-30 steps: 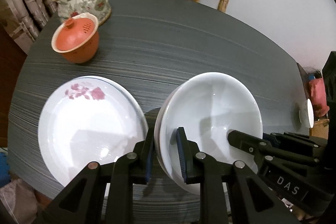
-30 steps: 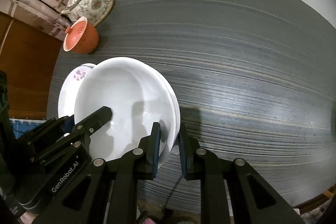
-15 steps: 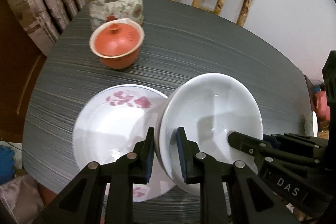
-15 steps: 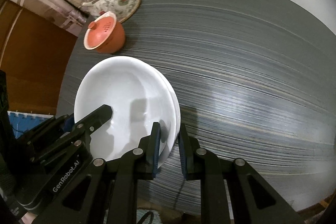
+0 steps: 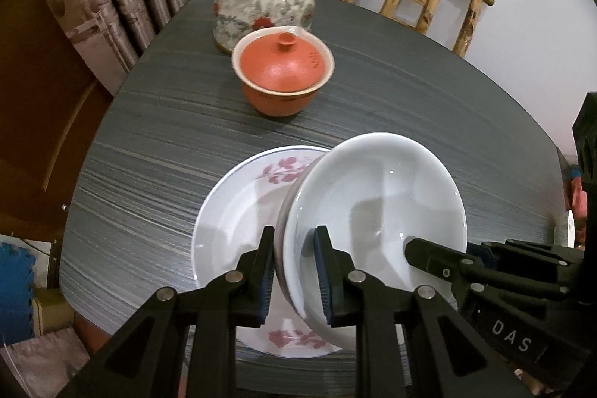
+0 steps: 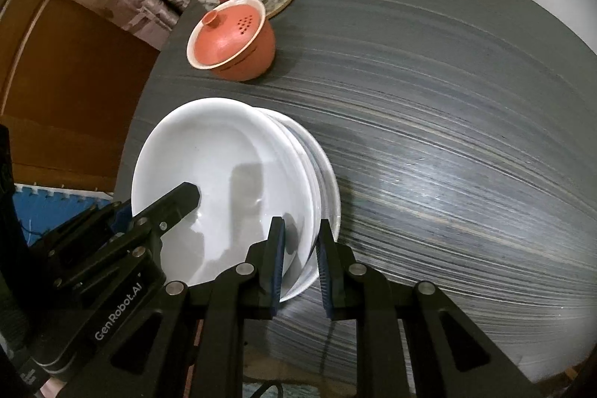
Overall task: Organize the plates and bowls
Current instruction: 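Carry the bowl stack with the left gripper over the rose-print plates, then lower the bowl stack onto the rose-print plates and open the left gripper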
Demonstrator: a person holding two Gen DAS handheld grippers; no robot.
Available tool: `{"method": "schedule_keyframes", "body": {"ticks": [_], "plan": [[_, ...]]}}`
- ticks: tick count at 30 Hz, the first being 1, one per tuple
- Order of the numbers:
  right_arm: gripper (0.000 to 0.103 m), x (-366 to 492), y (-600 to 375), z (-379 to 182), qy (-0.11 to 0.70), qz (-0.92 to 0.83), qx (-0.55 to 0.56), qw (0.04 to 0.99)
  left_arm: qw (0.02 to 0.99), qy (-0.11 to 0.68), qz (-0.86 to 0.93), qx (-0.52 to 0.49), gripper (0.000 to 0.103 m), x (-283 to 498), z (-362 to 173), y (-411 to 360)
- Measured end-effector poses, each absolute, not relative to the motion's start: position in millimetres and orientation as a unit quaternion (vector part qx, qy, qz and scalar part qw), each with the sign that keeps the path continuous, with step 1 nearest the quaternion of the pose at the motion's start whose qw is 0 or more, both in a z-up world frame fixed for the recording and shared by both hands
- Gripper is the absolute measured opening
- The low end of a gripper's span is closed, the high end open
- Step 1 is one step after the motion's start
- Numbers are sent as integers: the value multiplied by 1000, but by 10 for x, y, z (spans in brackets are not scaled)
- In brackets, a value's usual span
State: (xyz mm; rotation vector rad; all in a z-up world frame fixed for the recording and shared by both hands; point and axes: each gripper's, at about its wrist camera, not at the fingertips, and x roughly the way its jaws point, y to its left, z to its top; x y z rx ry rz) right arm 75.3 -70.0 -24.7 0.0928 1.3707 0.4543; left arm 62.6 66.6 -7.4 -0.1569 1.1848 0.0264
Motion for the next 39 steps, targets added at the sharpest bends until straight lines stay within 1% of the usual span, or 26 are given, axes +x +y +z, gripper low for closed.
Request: {"method": "schedule_keyframes", "body": {"ticks": [18,39], "plan": [[17,748,-480,-417,648,209,38,732,817,571,15,-83,20,574,-236,851],[17,707,-410,-423,643,205,31,737,819,566,3,-95,21,560,-269,954]]}}
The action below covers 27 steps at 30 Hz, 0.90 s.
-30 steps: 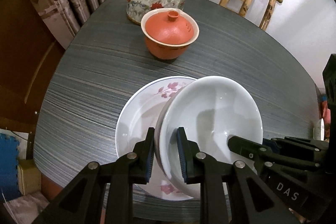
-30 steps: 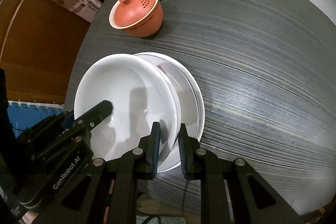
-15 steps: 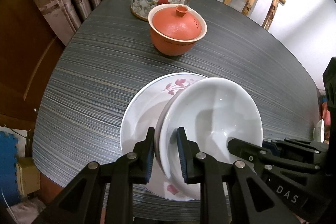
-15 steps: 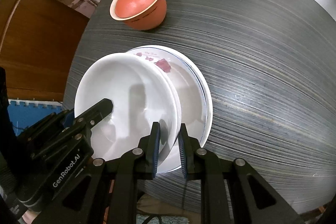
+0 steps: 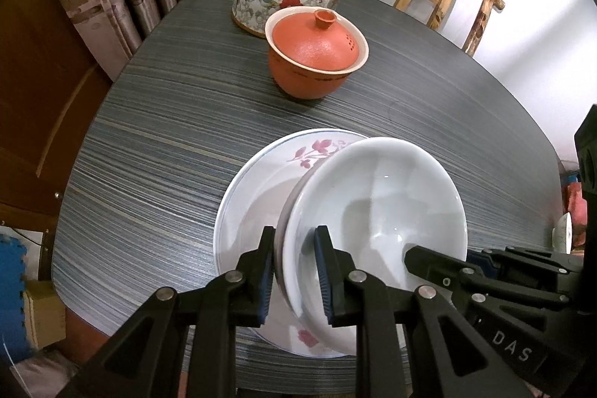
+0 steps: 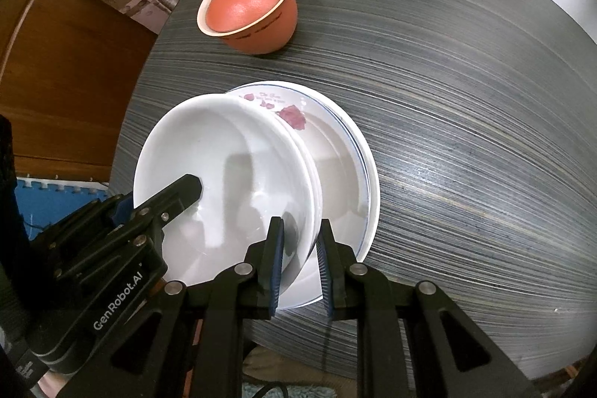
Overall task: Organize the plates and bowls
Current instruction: 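Lower the bowl stack onto the rose-print plates and open the left gripper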
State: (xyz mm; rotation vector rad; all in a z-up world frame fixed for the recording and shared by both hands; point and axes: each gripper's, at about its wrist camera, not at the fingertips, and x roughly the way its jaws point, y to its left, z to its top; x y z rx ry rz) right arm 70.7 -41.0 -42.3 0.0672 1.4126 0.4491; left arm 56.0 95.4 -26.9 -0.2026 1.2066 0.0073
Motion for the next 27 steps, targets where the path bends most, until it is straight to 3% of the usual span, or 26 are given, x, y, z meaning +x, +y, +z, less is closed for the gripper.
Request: {"method": "schedule_keyframes", "body": {"ticks": [27], "plan": [[23,619,-368,-381,618,208,18,758,823,562,7,-84,24,523,-288,913]]}}
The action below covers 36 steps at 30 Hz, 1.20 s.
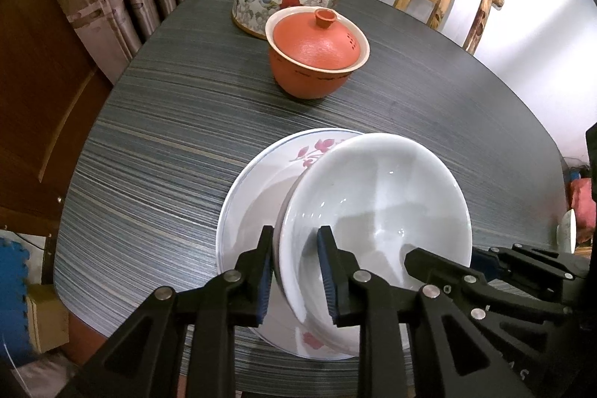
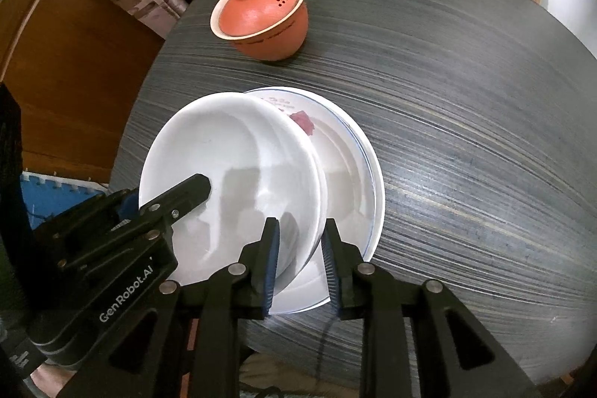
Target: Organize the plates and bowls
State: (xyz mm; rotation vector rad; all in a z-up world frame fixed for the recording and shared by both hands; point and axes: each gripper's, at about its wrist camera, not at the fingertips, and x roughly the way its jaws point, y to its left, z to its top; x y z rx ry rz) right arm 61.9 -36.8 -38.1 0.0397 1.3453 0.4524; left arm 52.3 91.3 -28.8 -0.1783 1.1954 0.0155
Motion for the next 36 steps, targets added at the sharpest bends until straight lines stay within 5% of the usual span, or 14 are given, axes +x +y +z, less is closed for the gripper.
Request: {"method": "schedule_keyframes", "body": {"ticks": [12,22,36], "plan": [[33,559,-373,-353,607,217,19,764,837,542,30,-66,25,479,-199,882],[53,487,-453,-248,574,212,7,791,849,522,48,-59,25,412,-89,883],[69,96,-622,12,473,196,-13,859,893,441,87,-33,30,-22,197,809]]}}
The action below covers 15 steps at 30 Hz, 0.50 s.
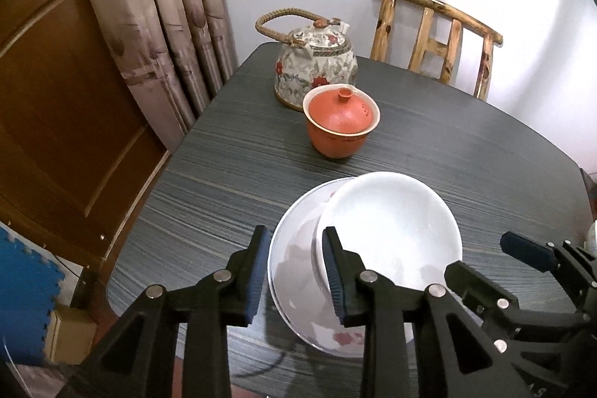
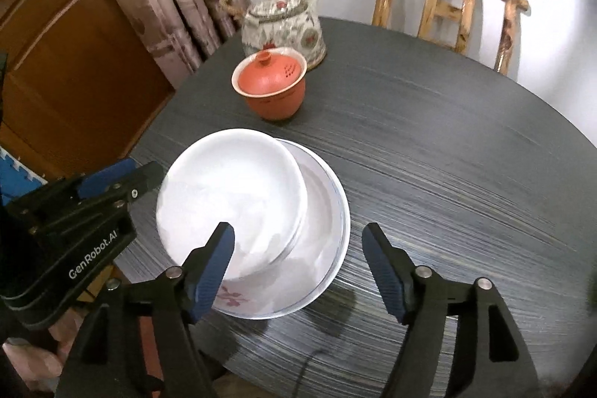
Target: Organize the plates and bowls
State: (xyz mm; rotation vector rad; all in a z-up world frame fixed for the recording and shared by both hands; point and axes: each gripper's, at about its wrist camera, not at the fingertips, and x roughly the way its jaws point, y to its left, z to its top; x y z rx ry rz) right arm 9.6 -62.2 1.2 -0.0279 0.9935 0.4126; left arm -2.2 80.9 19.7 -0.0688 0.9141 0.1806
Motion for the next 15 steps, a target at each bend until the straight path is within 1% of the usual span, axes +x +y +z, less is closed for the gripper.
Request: {"method": "schedule_keyframes", "body": {"ticks": [2,9,15], "plan": [[72,42,-657,28,464,191,-12,865,896,435,88,-33,30,-83,201,796],[77,-142,-736,38,438,178,-17,881,901,423,92,-19,34,-220,184,699],[85,-284,-793,7,419,158,-27,894,903,418,91,-22,34,-338,128,669]]}}
